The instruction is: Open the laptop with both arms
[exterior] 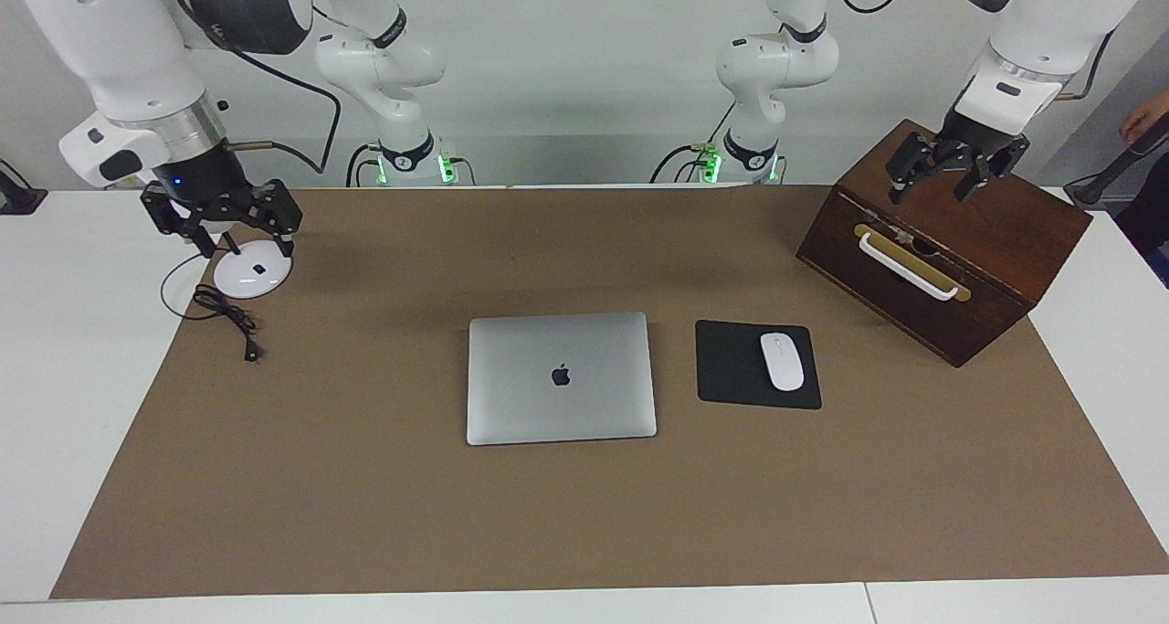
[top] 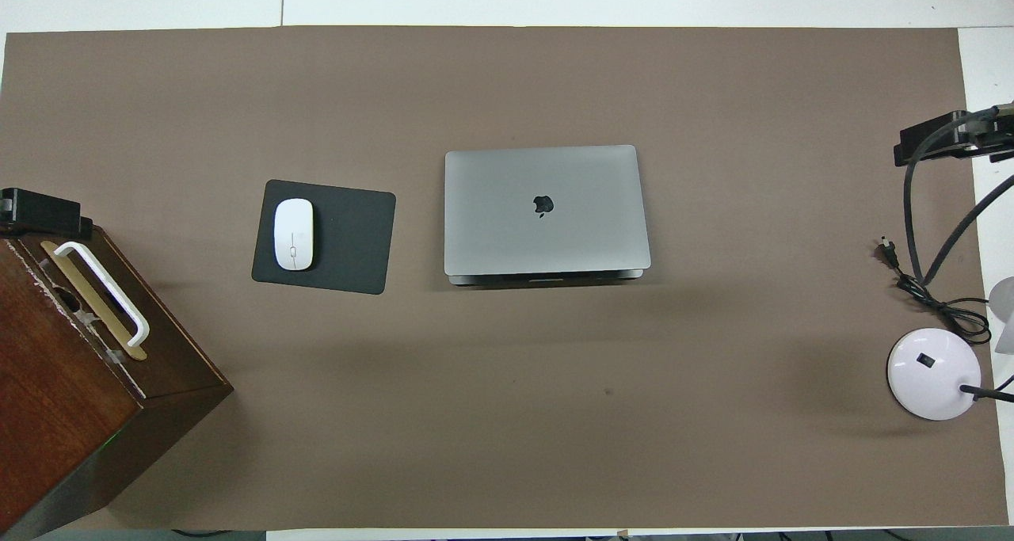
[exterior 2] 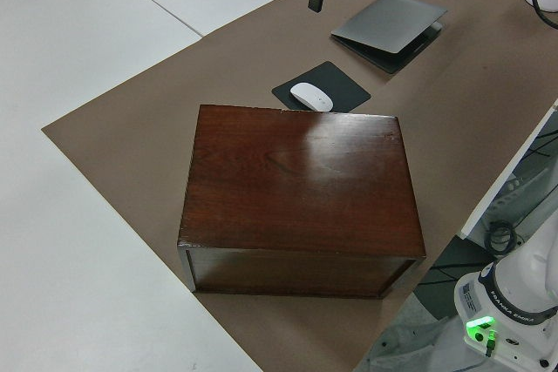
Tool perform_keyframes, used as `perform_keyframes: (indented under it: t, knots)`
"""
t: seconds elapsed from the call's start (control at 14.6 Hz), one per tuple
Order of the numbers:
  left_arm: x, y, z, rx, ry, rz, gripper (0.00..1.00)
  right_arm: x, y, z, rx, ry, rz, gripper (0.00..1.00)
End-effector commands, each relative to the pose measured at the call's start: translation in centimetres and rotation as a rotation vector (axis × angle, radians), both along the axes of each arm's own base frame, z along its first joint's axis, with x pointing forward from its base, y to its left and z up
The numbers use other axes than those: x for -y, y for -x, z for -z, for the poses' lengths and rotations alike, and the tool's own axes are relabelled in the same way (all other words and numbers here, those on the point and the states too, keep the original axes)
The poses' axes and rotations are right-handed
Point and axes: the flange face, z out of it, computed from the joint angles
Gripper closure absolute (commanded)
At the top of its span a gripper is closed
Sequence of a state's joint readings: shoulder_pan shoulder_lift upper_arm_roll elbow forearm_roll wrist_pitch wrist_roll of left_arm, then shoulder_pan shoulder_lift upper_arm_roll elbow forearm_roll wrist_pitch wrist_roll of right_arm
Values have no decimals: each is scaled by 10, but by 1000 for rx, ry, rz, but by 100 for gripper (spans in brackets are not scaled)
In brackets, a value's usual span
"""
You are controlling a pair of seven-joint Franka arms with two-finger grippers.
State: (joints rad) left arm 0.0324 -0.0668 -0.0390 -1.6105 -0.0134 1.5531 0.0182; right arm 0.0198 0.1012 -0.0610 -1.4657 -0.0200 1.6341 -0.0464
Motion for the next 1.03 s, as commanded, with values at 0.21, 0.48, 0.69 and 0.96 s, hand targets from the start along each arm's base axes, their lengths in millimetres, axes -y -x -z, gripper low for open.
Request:
perform_keyframes:
  t: [0.21,0.48,0.69,0.96]
  knots:
    - [0,7,0,7,1,-8,0,2,-3,0,19,9,12,0]
    - [1,7,0,9,1,-13,7,2,-3,0,19,9,11,0]
    - [-1,7,0,10,7,-17,91,1,-3,-1,20,9,11,0]
    - [0,6,-1,16,11,-49,100,-6,-2,-3,26,-7,27,0]
